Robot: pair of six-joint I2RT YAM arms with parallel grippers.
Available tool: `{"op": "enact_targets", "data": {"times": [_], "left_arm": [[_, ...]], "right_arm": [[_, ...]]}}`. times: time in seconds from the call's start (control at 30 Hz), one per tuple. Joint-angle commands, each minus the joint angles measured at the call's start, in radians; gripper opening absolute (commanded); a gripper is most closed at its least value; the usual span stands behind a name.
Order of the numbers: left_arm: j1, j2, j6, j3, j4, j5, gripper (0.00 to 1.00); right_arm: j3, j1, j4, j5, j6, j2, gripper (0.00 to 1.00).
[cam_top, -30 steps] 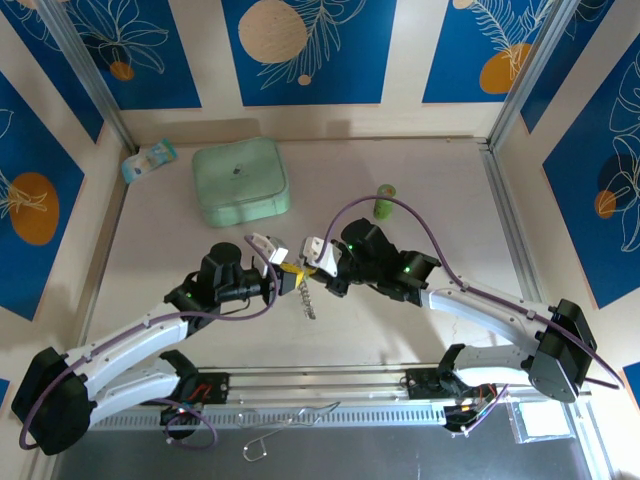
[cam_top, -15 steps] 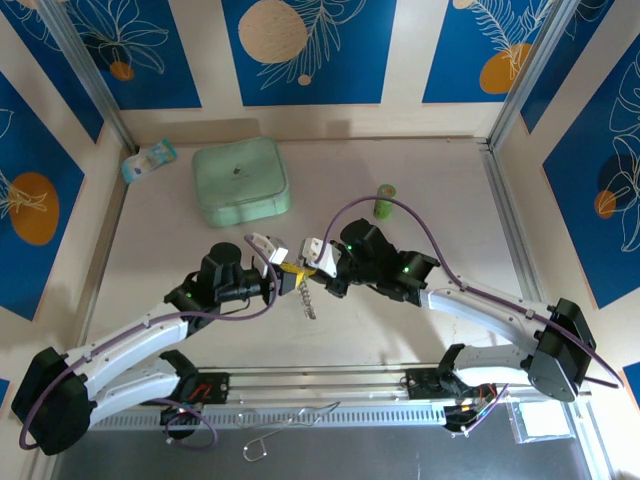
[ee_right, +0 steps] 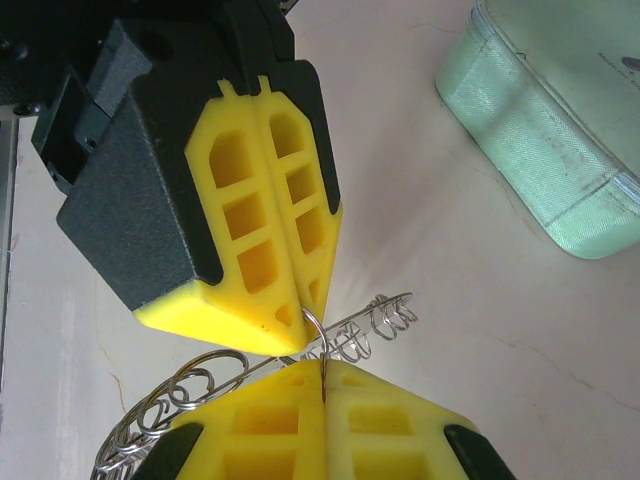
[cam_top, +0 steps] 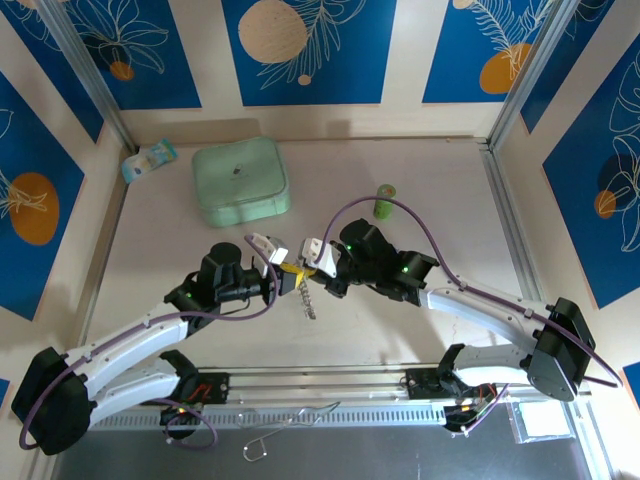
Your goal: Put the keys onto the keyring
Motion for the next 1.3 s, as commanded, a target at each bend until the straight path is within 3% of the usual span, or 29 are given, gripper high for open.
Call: {"op": "enact_targets", "data": {"times": [0.0,0.5,1.27], "left_arm": [[-0.011,-0.011,0.0,0.04,0.056,0.022,0.0],[-0.011,-0.008,0.0,0.041,0.066,0.027,0.0],[-0.011,-0.004,0.004,0.041,0.099,0.022,0.0]], "right_arm": [[-0.015,0.002,0.013,-0.019,0.008,-0.002,0.0],[-0.017,0.003,0.016,-0.025,0.015,0.015,0.0],[-0.011,-0.008,-0.006,-0.221,0.053,0.015,0.0]]}}
